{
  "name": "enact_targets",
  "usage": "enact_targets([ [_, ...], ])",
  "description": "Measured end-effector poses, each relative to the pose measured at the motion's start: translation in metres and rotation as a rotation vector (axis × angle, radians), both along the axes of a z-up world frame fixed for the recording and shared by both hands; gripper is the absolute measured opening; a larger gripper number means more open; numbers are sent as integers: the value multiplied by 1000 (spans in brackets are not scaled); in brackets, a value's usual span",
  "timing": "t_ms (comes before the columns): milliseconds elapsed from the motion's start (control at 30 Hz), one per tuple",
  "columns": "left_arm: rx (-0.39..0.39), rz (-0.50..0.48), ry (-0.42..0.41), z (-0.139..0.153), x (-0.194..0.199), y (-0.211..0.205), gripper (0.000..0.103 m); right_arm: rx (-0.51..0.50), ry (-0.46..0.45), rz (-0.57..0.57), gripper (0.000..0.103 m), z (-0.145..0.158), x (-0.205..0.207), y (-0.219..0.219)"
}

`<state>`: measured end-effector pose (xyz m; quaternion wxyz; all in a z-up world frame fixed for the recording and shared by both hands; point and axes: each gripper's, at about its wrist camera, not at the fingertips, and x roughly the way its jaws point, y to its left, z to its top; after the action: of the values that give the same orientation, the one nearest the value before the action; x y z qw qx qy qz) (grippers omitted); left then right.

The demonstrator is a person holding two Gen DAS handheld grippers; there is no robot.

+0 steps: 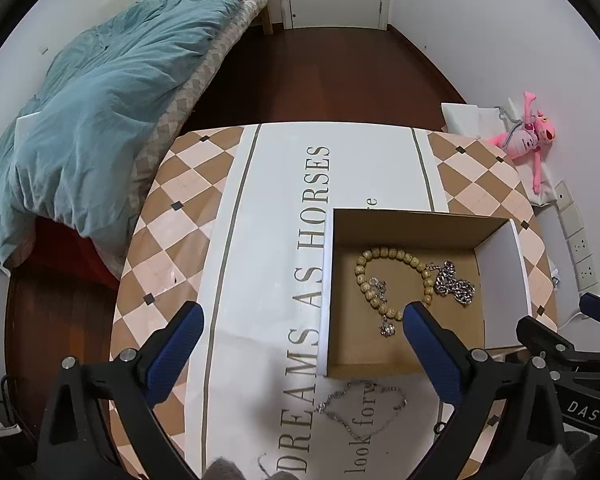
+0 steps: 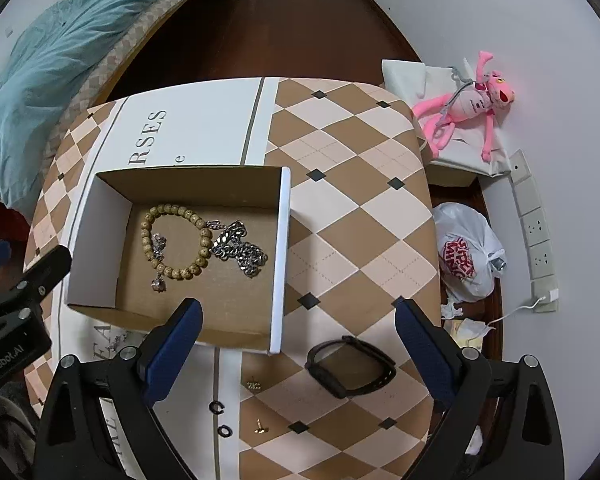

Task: Organize jewelry
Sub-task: 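Lift both tools out of the box back over the table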

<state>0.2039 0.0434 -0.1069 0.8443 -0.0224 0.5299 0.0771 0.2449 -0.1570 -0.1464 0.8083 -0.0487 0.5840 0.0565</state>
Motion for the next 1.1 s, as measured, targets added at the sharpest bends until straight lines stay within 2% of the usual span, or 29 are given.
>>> enact_targets([
  [167, -7, -11, -29, 17, -14, -6, 102, 1, -63, -18, 98, 21, -16, -4],
  [400, 27, -3, -86, 48, -42, -11, 102, -3, -152, -39, 98, 55, -44, -12],
  [700, -2, -16, -152, 84, -72, -16, 102, 35, -253, -42, 98, 104, -82, -18],
  [833, -9, 9, -166, 97, -85, -14, 102, 69, -277, -52, 98, 120, -93, -22],
  [967, 37, 23, -198, 101, -95, -15, 102, 94, -267, -65, 98, 120, -103, -28],
  [1100, 55, 37, -160, 80, -99, -13, 102, 119, -193, -78, 98, 91, -110, -35],
])
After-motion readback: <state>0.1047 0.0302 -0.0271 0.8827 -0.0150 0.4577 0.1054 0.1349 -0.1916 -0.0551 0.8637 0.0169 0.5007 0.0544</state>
